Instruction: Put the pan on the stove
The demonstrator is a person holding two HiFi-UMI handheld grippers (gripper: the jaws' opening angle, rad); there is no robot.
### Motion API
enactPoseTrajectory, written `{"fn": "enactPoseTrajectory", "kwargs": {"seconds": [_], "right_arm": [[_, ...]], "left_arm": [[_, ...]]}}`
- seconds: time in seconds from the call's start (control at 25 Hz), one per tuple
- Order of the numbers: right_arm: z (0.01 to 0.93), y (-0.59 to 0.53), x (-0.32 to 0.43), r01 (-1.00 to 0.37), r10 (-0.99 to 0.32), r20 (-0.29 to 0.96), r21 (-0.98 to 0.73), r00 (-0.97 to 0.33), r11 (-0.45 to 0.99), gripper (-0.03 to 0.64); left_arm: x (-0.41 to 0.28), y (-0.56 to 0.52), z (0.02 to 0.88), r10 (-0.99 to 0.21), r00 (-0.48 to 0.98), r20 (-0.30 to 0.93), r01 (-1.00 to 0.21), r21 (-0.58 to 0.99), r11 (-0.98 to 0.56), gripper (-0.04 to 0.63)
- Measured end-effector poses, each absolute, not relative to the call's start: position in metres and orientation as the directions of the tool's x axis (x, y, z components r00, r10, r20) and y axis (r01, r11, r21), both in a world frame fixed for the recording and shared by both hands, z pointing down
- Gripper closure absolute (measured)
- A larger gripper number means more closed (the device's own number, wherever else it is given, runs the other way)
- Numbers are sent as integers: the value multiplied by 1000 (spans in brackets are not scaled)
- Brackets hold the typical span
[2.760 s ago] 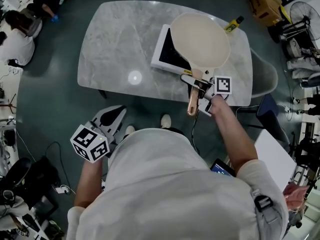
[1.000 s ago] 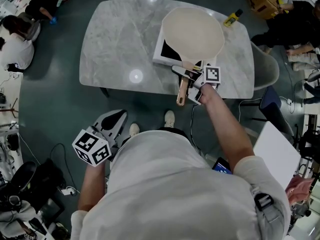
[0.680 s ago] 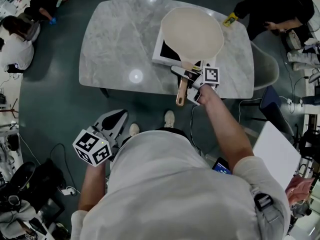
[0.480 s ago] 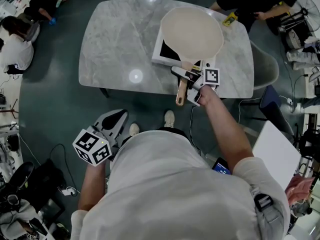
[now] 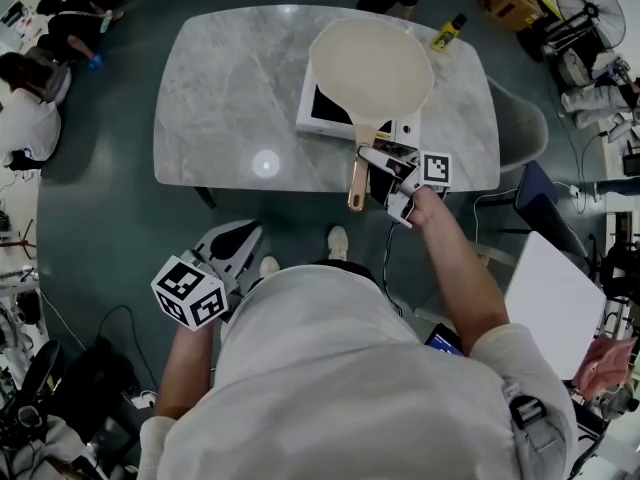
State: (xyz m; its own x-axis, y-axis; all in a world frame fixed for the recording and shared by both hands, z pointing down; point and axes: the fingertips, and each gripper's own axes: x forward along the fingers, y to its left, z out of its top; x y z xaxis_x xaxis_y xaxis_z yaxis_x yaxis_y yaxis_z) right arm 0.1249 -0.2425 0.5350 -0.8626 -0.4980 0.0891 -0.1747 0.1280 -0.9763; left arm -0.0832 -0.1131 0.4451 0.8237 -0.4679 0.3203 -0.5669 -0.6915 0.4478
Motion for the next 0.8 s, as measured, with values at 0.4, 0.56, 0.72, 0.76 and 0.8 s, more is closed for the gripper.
{"fn": "enactPoseTrajectory", "kwargs": {"seconds": [0.4,0.56,0.72,0.76,0.8], "right_arm": [[521,-179,179,-298,-604,168,-947,-779,121,300],[492,-149,188,-435,-673,210,-881,-709,184,378],[462,-123,175,-514,-745,192,-827,-639,228,506],[458,-117,168,-523,-754,185,-819,-631,237,530],[455,-110,160,-531,-759,181,-811,-626,245,554]], "left_arm": [[-81,-115,443,-386,876,288,-479,434,-763,577],[-87,-110,441,-348,894,281,-441,429,-788,577],[-93,-105,440,-314,909,276,-407,421,-810,577],[-95,-104,441,-305,912,276,-399,419,-815,577],[-96,-102,442,-295,915,277,-391,418,-820,577]]}}
